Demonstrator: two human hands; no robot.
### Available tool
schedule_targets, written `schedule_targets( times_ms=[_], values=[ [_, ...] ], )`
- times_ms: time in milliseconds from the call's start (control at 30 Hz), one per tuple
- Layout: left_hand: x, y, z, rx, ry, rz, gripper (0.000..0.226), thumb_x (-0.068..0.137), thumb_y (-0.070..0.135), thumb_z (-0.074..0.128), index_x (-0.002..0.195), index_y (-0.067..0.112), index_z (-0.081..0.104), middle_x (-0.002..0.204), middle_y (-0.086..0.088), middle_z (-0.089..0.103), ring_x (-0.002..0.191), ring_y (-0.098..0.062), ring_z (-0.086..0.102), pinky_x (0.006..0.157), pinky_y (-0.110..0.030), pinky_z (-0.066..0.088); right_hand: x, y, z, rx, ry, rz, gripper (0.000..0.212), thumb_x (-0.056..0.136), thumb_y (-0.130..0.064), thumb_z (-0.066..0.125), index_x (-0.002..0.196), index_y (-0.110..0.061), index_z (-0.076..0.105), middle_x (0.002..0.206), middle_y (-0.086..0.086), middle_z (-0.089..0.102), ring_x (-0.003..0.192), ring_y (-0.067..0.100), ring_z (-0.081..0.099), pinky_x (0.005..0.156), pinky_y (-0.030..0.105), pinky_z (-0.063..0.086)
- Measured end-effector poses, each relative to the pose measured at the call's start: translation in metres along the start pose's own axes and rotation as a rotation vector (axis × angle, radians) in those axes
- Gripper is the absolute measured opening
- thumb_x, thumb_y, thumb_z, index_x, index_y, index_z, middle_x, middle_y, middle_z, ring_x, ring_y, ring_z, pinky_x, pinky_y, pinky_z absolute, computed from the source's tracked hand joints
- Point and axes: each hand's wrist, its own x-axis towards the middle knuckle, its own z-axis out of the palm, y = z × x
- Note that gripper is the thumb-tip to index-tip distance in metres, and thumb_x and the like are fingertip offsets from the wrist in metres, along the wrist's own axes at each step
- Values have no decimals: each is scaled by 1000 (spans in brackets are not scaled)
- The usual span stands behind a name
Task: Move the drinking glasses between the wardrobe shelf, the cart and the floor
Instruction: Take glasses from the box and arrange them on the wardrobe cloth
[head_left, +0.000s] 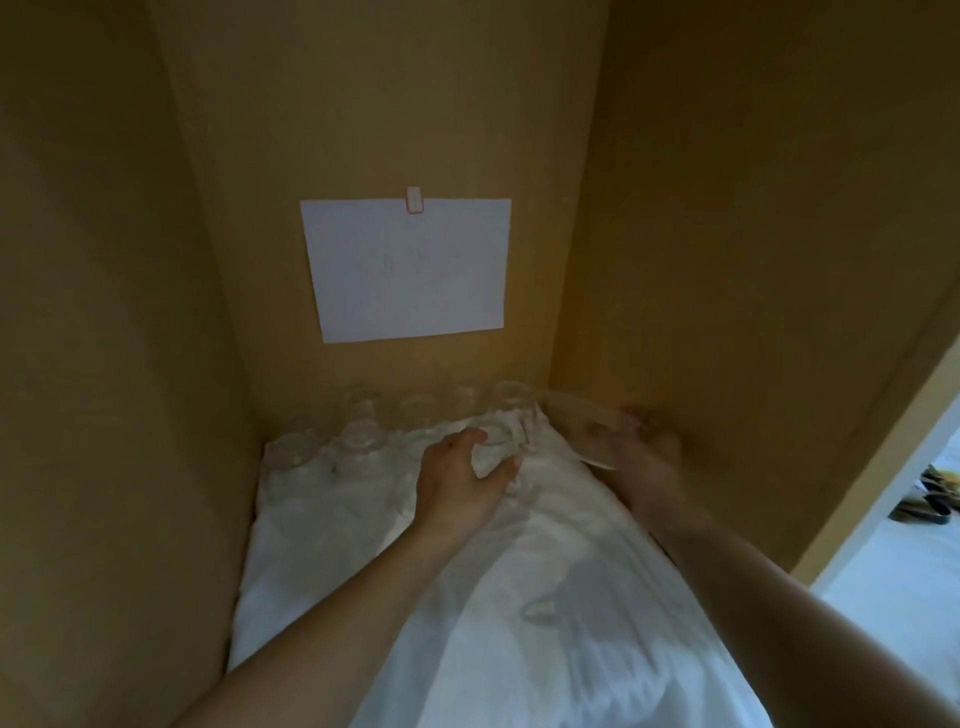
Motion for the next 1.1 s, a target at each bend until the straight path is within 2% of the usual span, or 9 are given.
schedule_targets(
  times_ms=[33,133,267,333,500,667,967,1100],
  values=[
    [2,-3,-2,53,9,17,60,85,61,69,132,26,61,138,1,59,133,-20,46,102,-27,38,7,1,2,-102,25,-65,54,69,-19,88,116,-21,62,114,5,69,87,15,69,73,32,57],
    [14,-7,-3,189,46,74,57,86,57,70,132,24,62,137,-1,59,131,-22,44,102,-27,35,33,7,4,-594,-20,-229,77,71,-19,89,137,-21,50,113,-4,57,98,14,58,84,30,48],
    [23,-11,-3,263,56,131,52,87,52,72,127,20,66,131,-1,64,126,-25,48,100,-29,36,51,15,20,-965,-163,-282,89,58,-23,97,137,-21,56,123,2,65,109,24,61,94,37,52],
    [29,-15,0,297,61,150,51,87,49,73,126,18,66,129,-3,64,125,-26,49,101,-31,38,58,23,29,-1092,-239,-329,89,57,-26,97,137,-23,57,128,1,65,114,25,61,95,36,52],
    [45,-28,3,513,16,257,58,89,48,70,135,15,60,135,-6,61,129,-27,49,112,-37,37,71,37,45,-1149,-338,-487,78,59,-14,92,131,-23,64,130,4,64,111,23,63,86,28,53],
    [53,-44,11,671,-80,253,66,94,54,58,149,21,45,152,-2,46,144,-24,35,122,-35,22,82,38,52,-1202,-412,-521,79,66,-13,90,138,-23,60,141,0,57,125,20,57,91,29,53],
    [51,-61,24,786,-118,248,66,86,47,70,144,20,52,151,-4,48,142,-24,39,120,-34,24,99,40,56,-1247,-474,-480,87,68,-20,90,146,-28,51,146,-2,53,130,22,52,103,30,44],
    [52,-60,25,814,-145,241,67,90,50,64,148,21,46,156,-5,41,146,-24,33,123,-36,20,99,46,56,-1287,-490,-489,89,76,-23,84,153,-29,39,155,-1,41,138,24,43,109,30,37]
  ],
)
